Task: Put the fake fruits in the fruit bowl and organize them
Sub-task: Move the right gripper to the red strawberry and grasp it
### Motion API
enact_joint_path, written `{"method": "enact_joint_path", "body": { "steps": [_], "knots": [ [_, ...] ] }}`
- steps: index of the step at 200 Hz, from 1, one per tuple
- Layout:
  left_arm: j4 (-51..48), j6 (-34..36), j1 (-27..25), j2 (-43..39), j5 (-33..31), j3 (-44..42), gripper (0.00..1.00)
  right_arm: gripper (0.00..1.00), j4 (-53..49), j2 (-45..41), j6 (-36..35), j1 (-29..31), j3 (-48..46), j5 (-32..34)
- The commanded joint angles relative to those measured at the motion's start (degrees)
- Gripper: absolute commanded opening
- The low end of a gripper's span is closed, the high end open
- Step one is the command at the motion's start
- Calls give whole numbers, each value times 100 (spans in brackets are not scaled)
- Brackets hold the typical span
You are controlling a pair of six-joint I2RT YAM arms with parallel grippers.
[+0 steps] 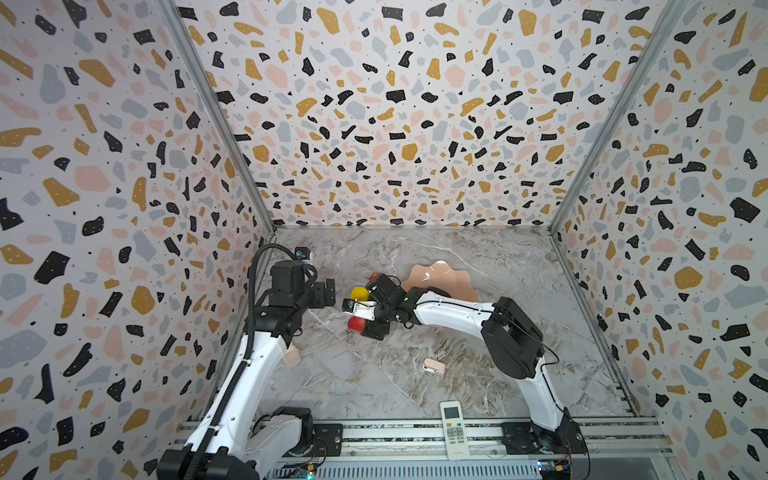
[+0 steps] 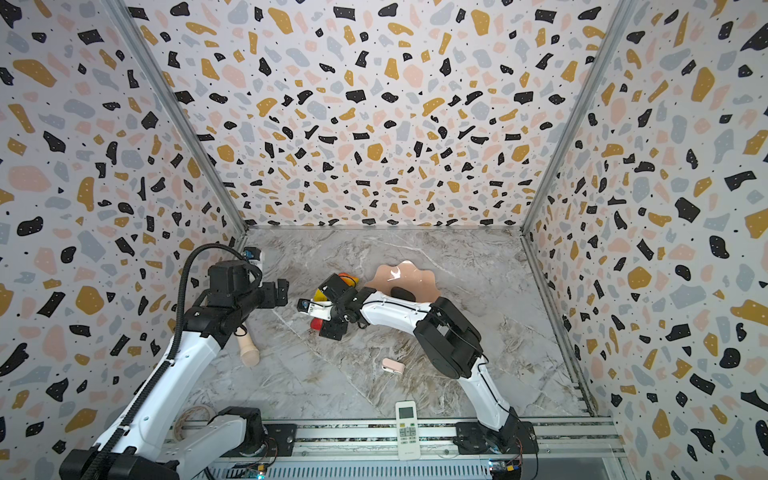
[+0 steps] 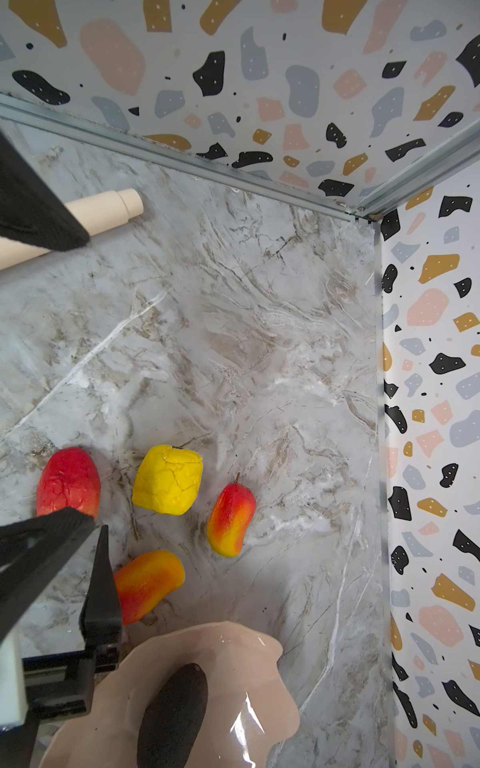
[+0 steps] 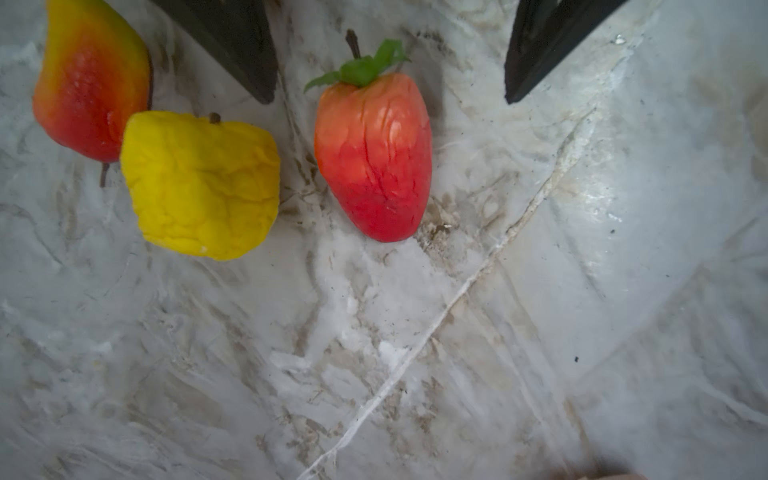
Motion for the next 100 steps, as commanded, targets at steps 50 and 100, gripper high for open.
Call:
{"method": "enact_joint_path", "body": {
  "steps": [50,100],
  "knots": [
    [145,88,40,-86,63,-70,100,71,127,153,240,18,340,-332],
    [155,88,44,-100,63,-79,100,65,164,359,296,-19,399,-385]
  ]
}}
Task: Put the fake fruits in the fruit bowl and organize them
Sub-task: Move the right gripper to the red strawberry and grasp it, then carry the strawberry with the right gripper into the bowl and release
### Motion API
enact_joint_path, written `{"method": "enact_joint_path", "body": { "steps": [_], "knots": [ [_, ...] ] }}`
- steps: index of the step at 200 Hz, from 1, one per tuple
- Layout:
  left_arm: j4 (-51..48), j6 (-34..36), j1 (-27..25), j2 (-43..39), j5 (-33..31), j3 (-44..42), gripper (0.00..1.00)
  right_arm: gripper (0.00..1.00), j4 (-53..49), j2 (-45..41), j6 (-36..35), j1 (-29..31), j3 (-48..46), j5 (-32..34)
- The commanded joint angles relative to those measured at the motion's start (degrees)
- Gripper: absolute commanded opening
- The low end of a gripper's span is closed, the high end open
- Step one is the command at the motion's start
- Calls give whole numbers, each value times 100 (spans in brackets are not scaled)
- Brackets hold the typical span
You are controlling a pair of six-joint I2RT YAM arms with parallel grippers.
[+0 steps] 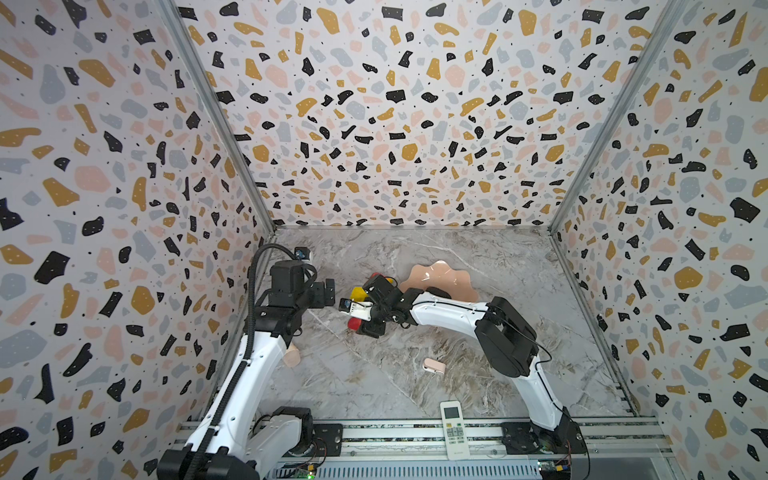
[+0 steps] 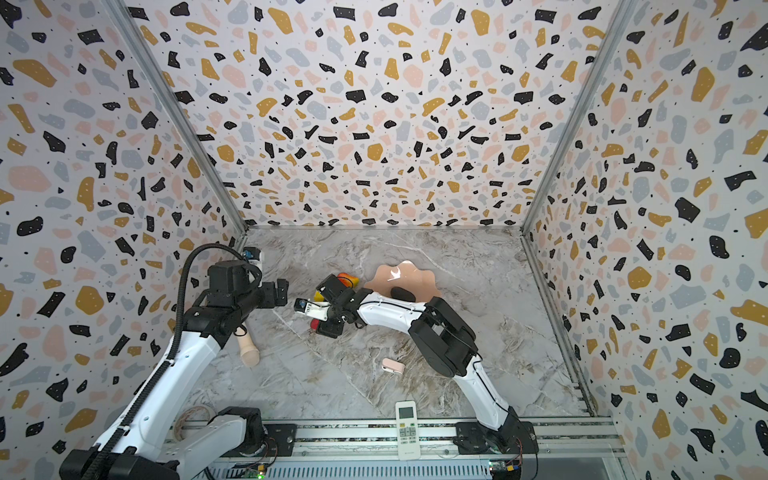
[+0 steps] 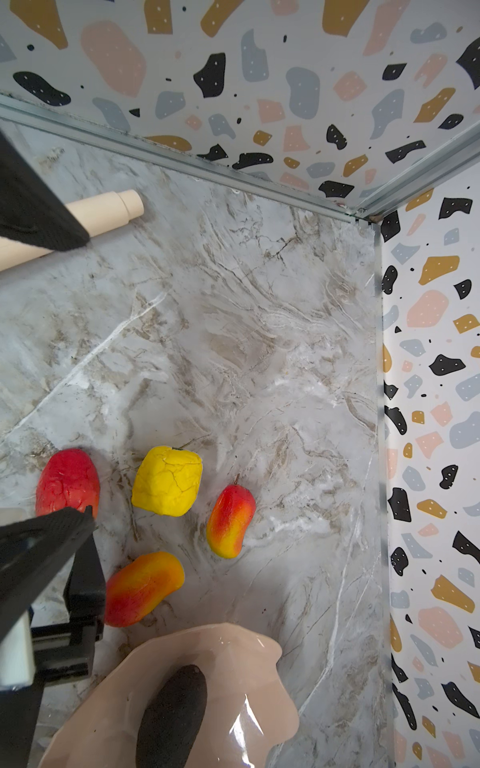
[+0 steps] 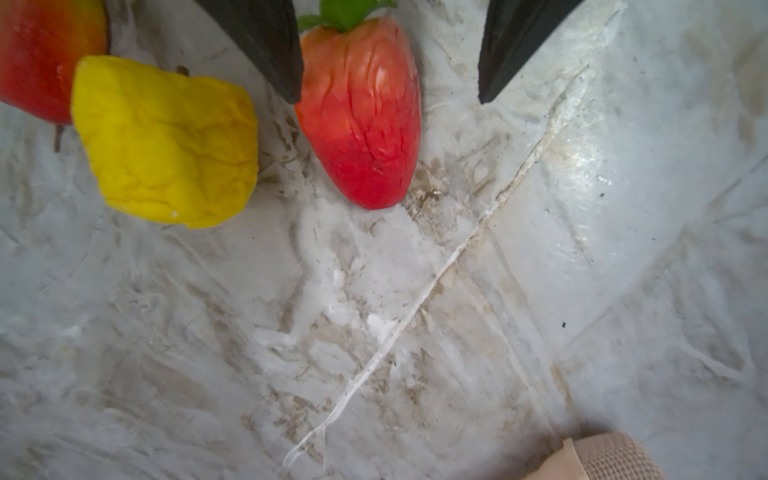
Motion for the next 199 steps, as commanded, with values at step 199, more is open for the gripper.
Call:
{"method": "enact_joint_path", "body": {
  "steps": [199],
  "knots": [
    [162,91,24,-130,58,-88,100,27,-128,-1121,22,-202,-428,11]
  ]
}}
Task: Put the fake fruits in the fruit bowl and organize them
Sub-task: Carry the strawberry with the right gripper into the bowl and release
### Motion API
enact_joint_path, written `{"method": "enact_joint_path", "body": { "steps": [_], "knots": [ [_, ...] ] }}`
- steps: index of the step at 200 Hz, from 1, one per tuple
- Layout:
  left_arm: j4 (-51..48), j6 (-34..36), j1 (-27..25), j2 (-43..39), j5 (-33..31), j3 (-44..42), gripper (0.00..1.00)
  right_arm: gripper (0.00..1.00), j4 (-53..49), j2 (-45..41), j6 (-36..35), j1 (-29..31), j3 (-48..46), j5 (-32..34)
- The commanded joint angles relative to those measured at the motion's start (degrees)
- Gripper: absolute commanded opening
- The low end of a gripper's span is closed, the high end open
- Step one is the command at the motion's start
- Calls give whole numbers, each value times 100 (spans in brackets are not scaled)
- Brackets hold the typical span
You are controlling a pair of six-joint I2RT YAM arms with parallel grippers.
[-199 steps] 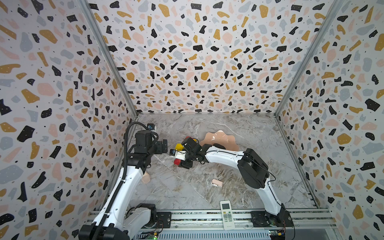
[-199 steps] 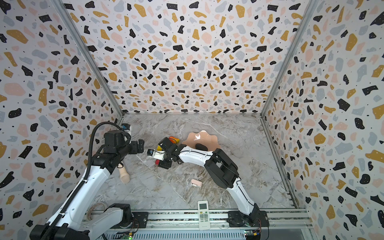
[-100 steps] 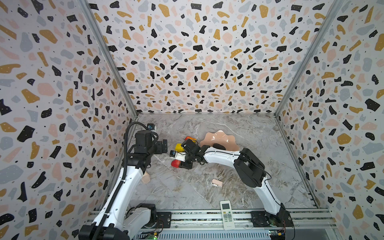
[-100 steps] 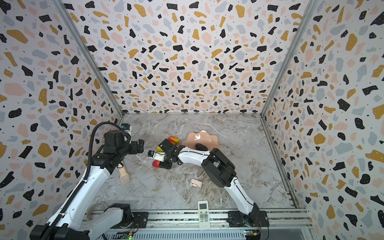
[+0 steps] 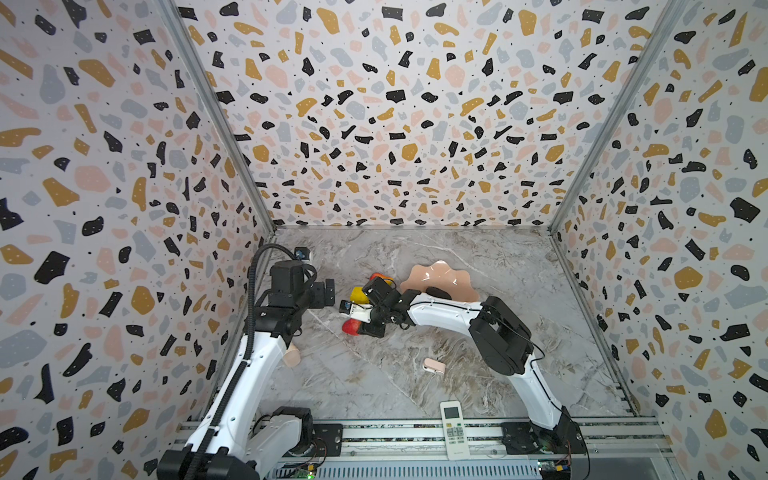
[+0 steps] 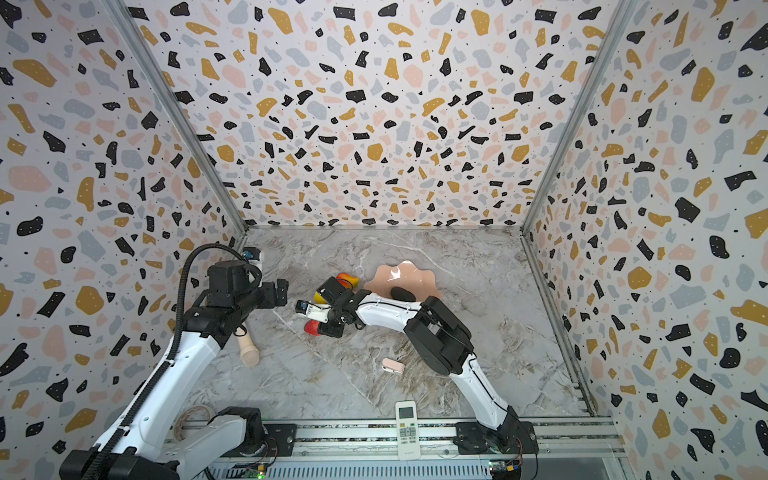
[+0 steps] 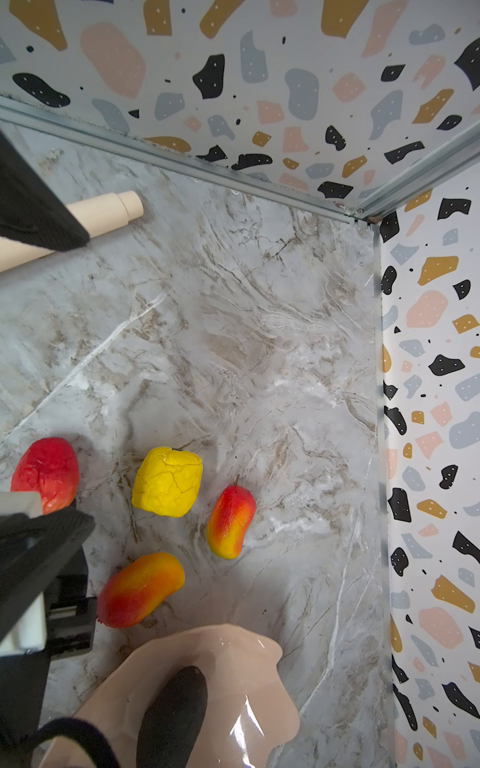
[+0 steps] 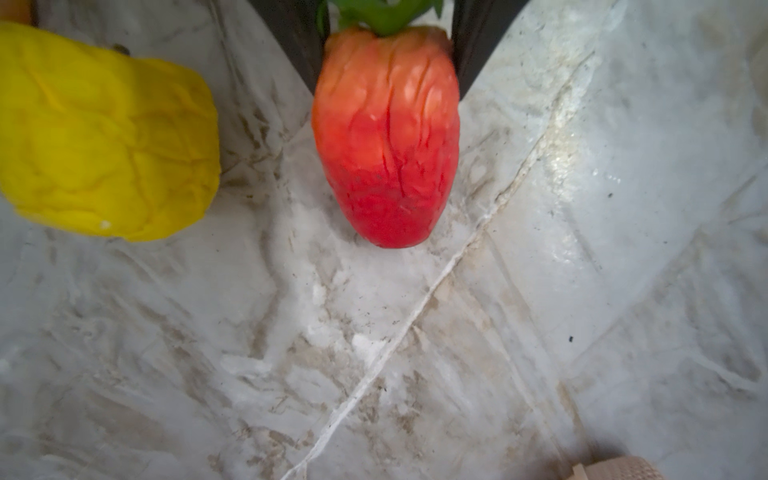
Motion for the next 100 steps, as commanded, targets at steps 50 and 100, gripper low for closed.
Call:
{"method": "enact_joint_path", "body": {
  "steps": [50,100],
  "knots": [
    [144,68,25,-100,107,-50,100,24,-26,-2507,-26,-878,-1378,914],
    [146,68,29,-102,125,-41,100,23,-630,-2716,37,-1355,-1794,1735]
  ]
}}
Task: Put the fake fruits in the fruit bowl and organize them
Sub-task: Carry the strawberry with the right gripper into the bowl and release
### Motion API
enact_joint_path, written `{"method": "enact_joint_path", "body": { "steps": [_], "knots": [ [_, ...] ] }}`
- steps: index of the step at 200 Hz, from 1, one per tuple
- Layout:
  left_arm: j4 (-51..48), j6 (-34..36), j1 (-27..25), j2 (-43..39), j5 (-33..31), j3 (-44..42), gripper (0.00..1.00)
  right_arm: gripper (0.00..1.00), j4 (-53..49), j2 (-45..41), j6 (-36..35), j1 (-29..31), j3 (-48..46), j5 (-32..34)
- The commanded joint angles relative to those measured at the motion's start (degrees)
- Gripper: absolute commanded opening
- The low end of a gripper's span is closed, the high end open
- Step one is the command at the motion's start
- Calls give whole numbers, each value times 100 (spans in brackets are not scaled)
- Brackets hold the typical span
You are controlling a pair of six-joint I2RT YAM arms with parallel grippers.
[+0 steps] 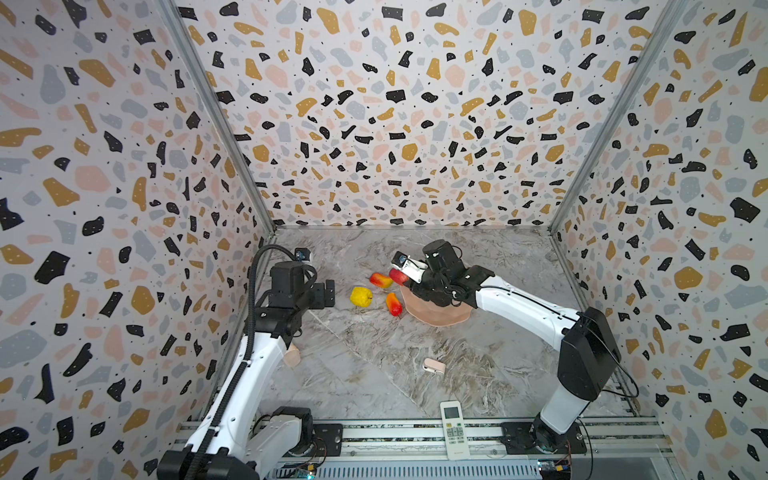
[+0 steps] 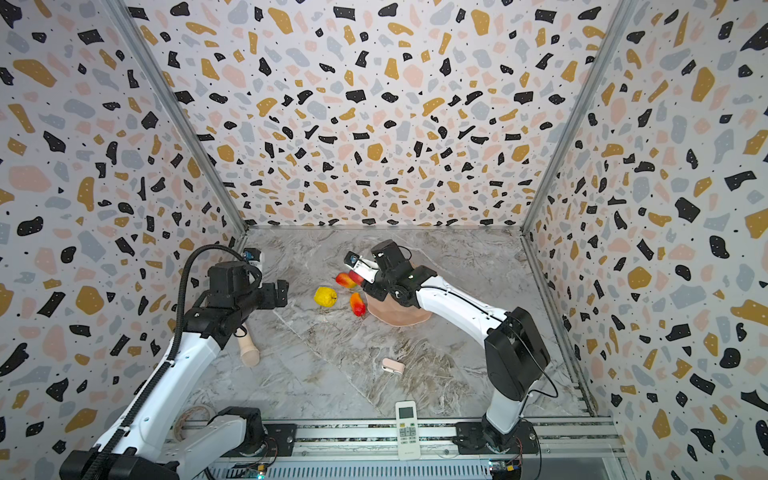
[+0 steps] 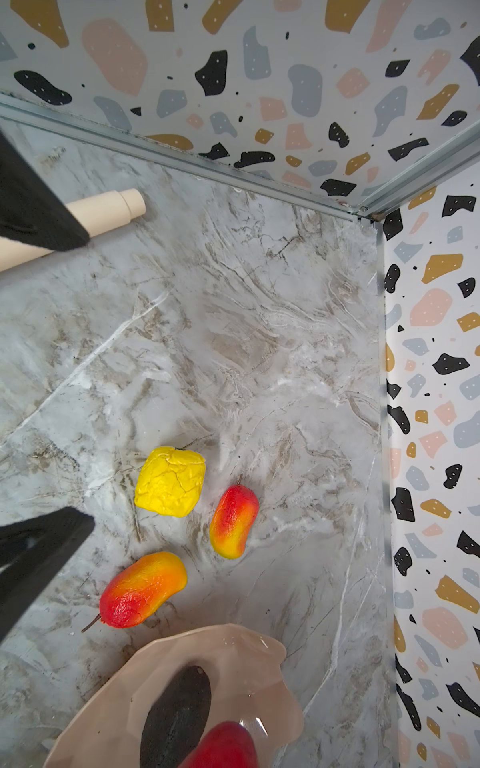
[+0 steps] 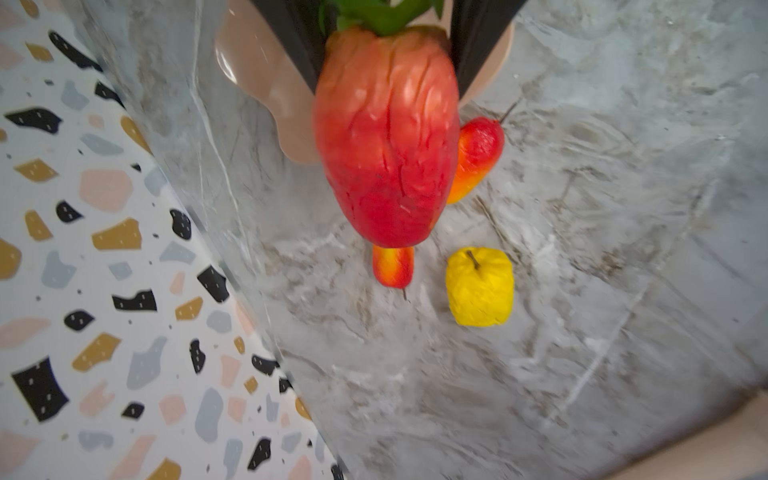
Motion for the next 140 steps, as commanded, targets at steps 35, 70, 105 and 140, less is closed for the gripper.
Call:
{"method": "enact_joint_path", "body": {
  "steps": [35,70,105,140],
  "knots": [
    [148,69,20,-76,137,-26,100,23,-600,154,164,-63,-548,647],
    [148,70,23,-76,145,-26,100,23,-661,450,214,-62,-625,1040],
    [156,69,23,-76,163,-35,100,26,-689,600,177,-63,-675,1122],
    [154,68,21,-76,155,-35,99,53,-687,614,102,-64,-680,1244]
  ]
}}
